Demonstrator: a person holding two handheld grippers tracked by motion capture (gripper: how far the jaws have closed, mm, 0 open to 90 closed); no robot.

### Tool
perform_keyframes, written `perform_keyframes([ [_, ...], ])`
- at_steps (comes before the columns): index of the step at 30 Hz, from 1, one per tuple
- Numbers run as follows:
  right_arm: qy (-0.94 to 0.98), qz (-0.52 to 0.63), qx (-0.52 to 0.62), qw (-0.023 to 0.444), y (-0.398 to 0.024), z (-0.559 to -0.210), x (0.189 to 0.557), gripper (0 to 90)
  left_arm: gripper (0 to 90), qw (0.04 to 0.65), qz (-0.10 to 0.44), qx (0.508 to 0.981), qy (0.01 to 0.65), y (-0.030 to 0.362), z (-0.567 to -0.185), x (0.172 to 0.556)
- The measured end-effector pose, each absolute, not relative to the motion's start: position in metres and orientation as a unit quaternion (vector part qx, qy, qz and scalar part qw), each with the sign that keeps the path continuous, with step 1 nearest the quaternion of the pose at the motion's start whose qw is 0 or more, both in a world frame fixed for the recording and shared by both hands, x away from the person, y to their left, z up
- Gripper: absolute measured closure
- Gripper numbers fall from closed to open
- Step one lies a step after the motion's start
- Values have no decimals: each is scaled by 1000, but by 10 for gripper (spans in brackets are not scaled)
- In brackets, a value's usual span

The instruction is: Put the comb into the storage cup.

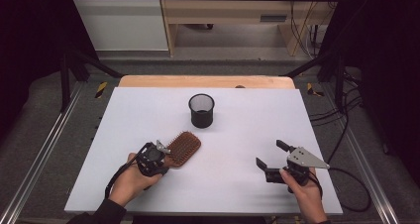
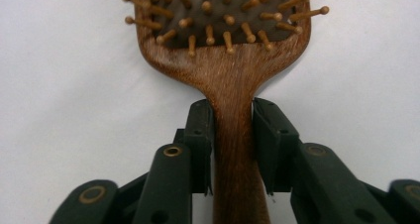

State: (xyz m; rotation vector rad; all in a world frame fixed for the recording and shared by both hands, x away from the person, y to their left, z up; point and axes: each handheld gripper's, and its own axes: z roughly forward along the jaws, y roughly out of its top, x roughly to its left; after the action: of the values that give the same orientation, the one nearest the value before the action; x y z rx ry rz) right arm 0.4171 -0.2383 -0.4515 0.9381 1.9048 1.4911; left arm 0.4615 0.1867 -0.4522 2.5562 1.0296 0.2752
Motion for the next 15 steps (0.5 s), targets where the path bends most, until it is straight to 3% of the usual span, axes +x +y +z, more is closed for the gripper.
perform_keyframes([
  [15, 703, 558, 351, 266, -238, -452, 417, 43, 726, 237, 124, 902, 339, 192, -454, 457],
])
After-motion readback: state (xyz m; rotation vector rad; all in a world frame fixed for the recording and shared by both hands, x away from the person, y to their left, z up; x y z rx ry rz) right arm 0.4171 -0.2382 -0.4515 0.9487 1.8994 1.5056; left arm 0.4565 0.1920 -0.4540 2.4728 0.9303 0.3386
